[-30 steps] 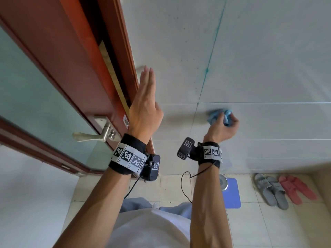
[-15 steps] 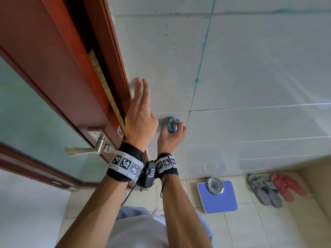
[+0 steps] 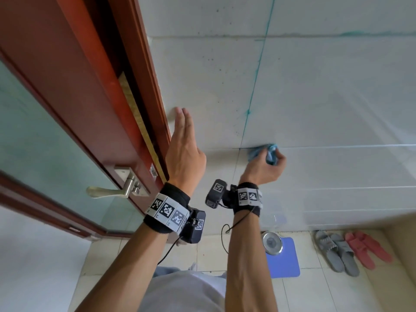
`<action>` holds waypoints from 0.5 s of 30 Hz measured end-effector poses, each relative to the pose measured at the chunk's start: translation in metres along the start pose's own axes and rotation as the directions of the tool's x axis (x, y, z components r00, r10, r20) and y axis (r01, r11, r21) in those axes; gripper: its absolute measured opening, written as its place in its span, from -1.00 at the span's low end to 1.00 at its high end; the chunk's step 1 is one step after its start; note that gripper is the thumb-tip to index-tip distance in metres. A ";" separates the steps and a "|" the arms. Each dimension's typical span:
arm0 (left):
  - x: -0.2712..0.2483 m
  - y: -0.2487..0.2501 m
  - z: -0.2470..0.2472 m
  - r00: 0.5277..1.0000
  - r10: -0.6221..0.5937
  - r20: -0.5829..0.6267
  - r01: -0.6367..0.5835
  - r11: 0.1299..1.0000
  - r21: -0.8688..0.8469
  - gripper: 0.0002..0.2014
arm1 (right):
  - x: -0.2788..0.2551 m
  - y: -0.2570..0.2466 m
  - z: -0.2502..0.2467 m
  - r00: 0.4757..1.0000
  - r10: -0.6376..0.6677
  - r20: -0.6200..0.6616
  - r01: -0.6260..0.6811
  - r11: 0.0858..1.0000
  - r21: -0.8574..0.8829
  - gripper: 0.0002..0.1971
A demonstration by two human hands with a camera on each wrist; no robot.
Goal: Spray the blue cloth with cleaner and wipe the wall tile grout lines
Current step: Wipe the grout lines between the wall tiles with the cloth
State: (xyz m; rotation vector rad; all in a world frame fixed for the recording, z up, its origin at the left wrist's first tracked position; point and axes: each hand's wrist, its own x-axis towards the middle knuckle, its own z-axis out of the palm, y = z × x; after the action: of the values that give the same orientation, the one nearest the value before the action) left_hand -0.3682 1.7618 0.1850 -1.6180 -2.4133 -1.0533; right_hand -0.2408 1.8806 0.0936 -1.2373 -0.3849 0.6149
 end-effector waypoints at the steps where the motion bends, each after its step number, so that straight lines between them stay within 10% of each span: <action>1: 0.000 0.003 0.000 1.000 -0.014 0.002 0.015 1.000 -0.003 -0.12 | -0.009 -0.001 0.003 0.999 -0.030 0.012 0.031 0.999 -0.027 -0.85; 15: 0.001 0.010 -0.009 0.999 -0.048 -0.003 0.048 0.999 0.015 -0.18 | -0.069 0.011 -0.018 0.825 -0.194 0.530 0.293 0.950 -0.108 -0.63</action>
State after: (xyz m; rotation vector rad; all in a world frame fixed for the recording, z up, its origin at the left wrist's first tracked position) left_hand -0.3632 1.7599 0.1978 -1.5602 -2.4645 -1.0409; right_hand -0.2860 1.8258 0.0818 -1.1598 -1.0594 0.6946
